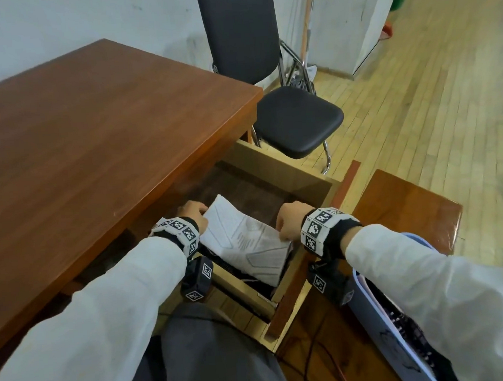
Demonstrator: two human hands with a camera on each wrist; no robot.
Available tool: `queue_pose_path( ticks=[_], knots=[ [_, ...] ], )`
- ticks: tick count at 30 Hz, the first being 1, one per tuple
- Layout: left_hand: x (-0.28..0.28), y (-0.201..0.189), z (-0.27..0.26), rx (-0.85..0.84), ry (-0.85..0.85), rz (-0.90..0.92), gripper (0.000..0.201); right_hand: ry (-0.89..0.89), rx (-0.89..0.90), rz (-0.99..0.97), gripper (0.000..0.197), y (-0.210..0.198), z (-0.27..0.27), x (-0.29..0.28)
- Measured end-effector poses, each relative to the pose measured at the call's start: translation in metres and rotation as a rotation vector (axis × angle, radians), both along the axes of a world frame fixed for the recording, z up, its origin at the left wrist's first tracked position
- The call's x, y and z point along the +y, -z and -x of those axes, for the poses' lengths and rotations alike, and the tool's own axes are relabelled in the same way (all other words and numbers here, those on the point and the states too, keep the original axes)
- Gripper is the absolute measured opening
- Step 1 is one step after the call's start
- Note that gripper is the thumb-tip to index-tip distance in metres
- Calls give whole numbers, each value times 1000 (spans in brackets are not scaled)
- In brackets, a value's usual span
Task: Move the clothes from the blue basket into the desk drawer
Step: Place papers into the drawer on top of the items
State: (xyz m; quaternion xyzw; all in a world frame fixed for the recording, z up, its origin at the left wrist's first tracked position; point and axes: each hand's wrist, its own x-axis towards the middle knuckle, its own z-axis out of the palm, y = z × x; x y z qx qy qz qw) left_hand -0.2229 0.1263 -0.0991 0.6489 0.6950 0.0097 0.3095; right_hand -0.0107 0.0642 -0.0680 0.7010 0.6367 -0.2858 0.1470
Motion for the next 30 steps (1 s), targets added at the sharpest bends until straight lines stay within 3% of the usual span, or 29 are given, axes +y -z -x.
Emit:
queue_pose_path(
  ticks=[5, 16, 23, 30],
  knots=[
    [3, 12, 1, 88, 26, 22, 33, -182, -155, 27, 24, 19, 2, -2],
    [-5, 19, -1, 503, 177, 108, 27, -330, -204, 88, 29, 45, 9, 1],
    [-3, 19, -8, 522, 207, 237, 29, -438, -268, 220, 34, 60, 13, 1],
    [-6, 27, -6, 580, 280, 244, 31, -428, -235, 211, 31, 63, 7, 0]
  ],
)
